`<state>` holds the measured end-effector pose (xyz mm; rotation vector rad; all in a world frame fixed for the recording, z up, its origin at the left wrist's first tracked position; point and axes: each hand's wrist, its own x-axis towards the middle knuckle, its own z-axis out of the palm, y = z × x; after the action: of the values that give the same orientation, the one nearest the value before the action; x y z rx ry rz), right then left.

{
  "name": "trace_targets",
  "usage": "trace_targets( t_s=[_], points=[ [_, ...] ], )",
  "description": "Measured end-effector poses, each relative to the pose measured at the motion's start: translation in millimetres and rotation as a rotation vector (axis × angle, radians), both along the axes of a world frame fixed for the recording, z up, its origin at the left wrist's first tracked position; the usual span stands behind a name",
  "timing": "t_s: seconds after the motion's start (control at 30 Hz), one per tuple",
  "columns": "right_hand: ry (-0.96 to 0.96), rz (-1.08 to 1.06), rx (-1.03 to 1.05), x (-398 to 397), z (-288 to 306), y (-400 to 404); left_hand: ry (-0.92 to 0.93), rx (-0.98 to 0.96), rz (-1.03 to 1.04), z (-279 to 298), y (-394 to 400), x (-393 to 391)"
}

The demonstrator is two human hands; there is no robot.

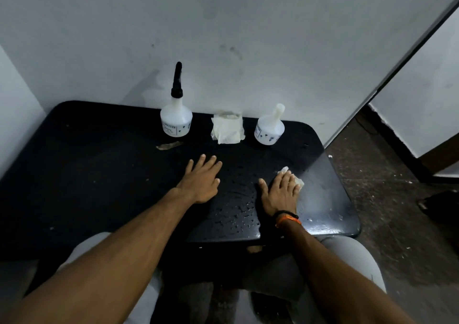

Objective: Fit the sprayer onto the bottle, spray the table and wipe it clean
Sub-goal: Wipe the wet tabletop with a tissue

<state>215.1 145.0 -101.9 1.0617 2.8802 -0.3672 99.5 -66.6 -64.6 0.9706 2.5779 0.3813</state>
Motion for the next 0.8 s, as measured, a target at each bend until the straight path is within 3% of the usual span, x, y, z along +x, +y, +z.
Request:
trace_targets(
  t_s=[0.2, 0.47, 0.6, 0.8],
  points=[
    [0.017, 0.285, 0.043, -27.0, -5.5, -19.4, 0.019, 0.025, 0.033, -5.5, 17.0, -3.3],
    [-0.017, 0.824, 0.152, 20.0, -8.4, -66.8, -0.009, 0.041, 0.032, 2.0, 32.9, -1.0],
    [-0.072, 0.718, 0.157, 23.8, 3.6, -39.0, -0.018, 0.056, 0.032, 5.5, 40.4, 3.3],
    [-0.244, 0.25, 0.059, 7.4, 31.0, 32.3, -0.047, 0.081, 0.031, 5.5, 39.1, 7.4]
  ],
)
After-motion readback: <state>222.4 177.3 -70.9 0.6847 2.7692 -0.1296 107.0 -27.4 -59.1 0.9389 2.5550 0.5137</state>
